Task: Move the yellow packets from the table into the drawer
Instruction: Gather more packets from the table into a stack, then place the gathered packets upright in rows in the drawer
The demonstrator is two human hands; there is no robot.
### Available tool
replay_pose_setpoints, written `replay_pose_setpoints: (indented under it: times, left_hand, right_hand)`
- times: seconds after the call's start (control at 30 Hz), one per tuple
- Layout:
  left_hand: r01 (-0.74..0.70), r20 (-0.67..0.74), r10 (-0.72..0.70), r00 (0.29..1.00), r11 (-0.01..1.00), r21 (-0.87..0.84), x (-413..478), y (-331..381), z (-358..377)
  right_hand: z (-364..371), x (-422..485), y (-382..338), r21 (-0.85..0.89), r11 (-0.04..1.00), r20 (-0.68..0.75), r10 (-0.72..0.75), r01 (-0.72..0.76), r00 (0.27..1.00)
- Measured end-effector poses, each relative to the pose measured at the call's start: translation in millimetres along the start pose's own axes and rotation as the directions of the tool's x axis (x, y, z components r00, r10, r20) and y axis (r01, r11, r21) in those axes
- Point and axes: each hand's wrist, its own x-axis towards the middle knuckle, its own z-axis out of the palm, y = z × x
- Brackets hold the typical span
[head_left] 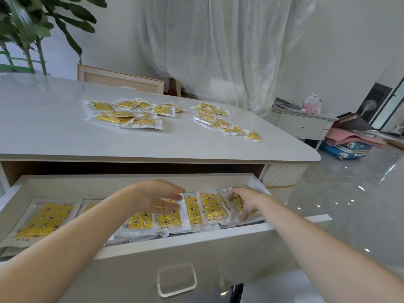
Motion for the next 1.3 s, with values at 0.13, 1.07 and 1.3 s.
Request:
replay_pose_setpoints:
  times: [0.13, 1.07, 1.3]
  left_hand:
    - [0.004, 0.004, -0.004, 1.0, 1.0, -0.002, 2, -2, 0]
    - [-0.384, -0.185, 0.631, 0.753, 0.65, 0.655, -99, 27, -49]
    - [-0.107, -0.38, 0.694, 0.611, 0.548, 0.83, -98, 33, -101]
  right_hand:
    - [3, 0, 8, -0.025, 0.998, -0.057, 0.059, -0.06, 0.997]
    - [-95, -78, -94, 0.158, 0.895, -0.439, -0.314, 0.416, 0.842]
    - [-119, -51, -159, 0.183, 0.861, -0.415, -0.37, 0.475, 0.831]
